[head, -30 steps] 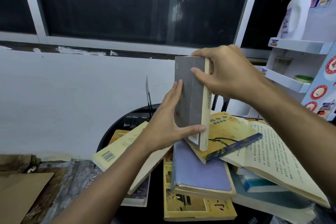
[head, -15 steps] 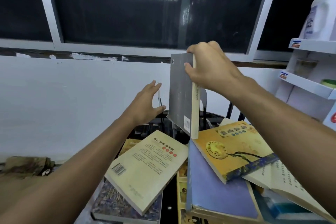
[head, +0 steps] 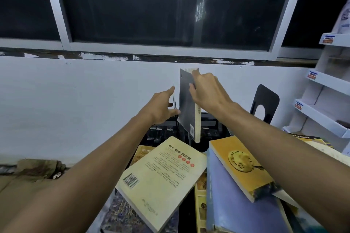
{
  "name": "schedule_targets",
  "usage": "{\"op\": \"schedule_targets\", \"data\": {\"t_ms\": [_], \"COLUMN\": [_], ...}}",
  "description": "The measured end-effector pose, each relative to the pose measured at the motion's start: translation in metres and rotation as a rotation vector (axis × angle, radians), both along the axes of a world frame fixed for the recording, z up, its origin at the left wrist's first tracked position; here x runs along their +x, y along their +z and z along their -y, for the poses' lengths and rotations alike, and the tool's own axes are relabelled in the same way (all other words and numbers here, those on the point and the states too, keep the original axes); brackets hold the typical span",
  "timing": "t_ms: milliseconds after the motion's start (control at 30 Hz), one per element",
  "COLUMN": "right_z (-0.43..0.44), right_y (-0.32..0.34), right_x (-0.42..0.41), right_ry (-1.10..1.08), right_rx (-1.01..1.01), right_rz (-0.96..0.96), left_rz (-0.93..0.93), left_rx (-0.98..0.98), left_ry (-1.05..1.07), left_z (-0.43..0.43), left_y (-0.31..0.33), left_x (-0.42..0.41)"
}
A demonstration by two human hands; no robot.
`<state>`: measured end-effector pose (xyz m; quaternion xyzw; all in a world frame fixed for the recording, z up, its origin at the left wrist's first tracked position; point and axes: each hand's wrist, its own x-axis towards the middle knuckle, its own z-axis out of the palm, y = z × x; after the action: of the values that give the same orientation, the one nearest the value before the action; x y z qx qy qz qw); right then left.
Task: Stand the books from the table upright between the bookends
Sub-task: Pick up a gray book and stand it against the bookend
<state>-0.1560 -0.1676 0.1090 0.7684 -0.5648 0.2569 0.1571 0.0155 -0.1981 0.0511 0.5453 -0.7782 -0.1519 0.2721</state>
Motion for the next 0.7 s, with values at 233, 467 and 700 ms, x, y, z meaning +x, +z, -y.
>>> {"op": "schedule_targets", "data": {"t_ms": [233, 467, 700], "right_z": [0.021, 0.029, 0.025], "right_y": [-0.029, -0.048, -0.046], "right_x": [0.007, 0.012, 0.005], "right_ry": [-0.002, 0.066, 0.236], "right_rx": [0.027, 0.033, 0.084], "right_rz": [0.016, 0.078, 0.186], "left_rz": [-0.028, -0.051, -0.070], "left_rx": [-0.032, -0.032, -0.041], "left_ry": [0.022, 0.025, -0.024], "left_z": [0.001, 0.004, 0.003], "left_y": [-0.003, -0.007, -0.006], "left_x": [0.001, 0.000, 0.005]}}
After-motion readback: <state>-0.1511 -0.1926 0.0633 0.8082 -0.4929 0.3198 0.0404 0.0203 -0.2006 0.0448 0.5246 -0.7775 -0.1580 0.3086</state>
